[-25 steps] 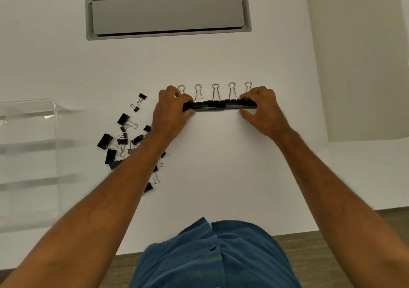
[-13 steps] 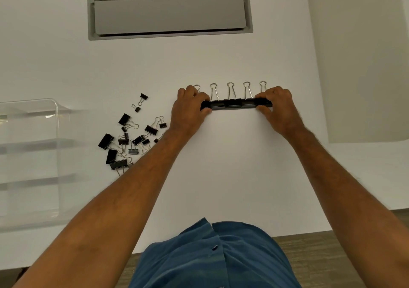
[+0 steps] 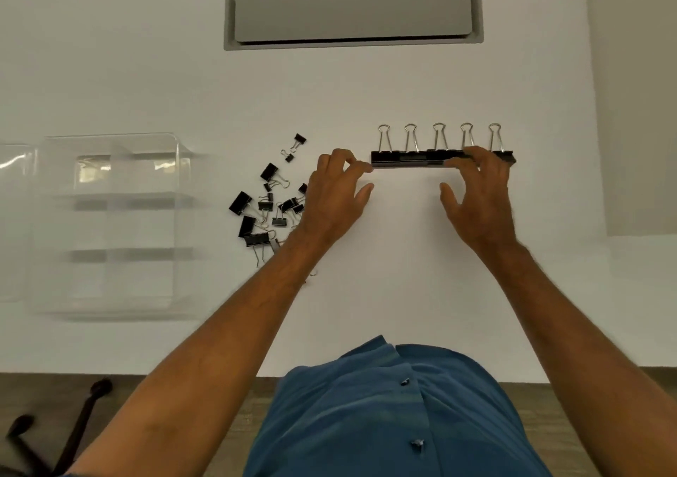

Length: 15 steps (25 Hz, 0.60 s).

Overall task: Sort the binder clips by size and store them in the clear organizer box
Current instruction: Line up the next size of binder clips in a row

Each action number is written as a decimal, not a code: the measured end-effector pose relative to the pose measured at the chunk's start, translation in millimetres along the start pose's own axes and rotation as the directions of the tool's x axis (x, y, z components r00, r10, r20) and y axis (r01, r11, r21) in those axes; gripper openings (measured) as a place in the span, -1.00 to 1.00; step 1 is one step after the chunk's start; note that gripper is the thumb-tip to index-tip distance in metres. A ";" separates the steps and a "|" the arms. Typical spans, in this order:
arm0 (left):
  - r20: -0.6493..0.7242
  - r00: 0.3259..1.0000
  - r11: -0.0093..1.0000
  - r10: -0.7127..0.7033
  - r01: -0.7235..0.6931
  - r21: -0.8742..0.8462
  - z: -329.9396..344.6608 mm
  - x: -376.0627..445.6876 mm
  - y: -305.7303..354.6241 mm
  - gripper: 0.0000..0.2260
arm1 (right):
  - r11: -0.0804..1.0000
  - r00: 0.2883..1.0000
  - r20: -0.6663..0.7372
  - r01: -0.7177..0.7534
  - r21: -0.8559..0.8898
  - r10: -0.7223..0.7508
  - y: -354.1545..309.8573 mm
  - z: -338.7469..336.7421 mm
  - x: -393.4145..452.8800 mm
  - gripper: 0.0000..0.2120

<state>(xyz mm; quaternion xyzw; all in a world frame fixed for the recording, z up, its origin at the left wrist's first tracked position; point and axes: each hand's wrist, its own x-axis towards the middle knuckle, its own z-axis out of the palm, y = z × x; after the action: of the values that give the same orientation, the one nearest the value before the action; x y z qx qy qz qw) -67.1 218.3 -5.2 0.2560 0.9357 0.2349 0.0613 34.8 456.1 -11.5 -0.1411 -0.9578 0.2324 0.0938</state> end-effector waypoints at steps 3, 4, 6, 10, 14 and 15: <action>-0.022 0.997 0.993 -0.077 0.075 -0.088 -16.0 -43.0 -19.4 -0.79 | 0.997 0.998 0.051 0.029 0.071 -0.033 -31.3 18.8 -18.0 -0.67; -0.027 0.994 0.988 -0.109 0.105 -0.115 -20.1 -58.0 -25.9 -0.80 | 0.995 0.996 0.077 0.037 0.093 -0.044 -42.0 24.5 -24.2 -0.68; -0.058 0.980 0.969 -0.191 0.178 -0.170 -27.5 -87.6 -40.8 -0.81 | 0.991 0.988 0.132 0.063 0.120 -0.079 -63.1 35.5 -38.1 -0.70; -0.088 0.928 0.914 -0.363 0.336 -0.226 -46.7 -133.5 -75.0 -0.80 | 0.980 0.957 0.235 0.141 0.139 -0.171 -101.5 51.7 -64.3 -0.69; -0.064 0.944 0.935 -0.323 0.308 -0.179 -59.4 -151.7 -97.7 -0.80 | 0.965 0.920 0.307 0.199 0.173 -0.244 -137.0 63.1 -86.7 -0.66; -0.052 0.956 0.949 -0.287 0.276 -0.155 -59.5 -152.4 -99.9 -0.79 | 0.959 0.909 0.319 0.220 0.181 -0.268 -145.6 65.4 -92.2 -0.66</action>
<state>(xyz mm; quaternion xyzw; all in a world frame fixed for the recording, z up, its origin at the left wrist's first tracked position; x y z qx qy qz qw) 5.1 40.8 -0.7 0.1057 0.9446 0.3010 0.0779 72.7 275.8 -10.5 0.0291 -0.9507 0.3066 -0.0349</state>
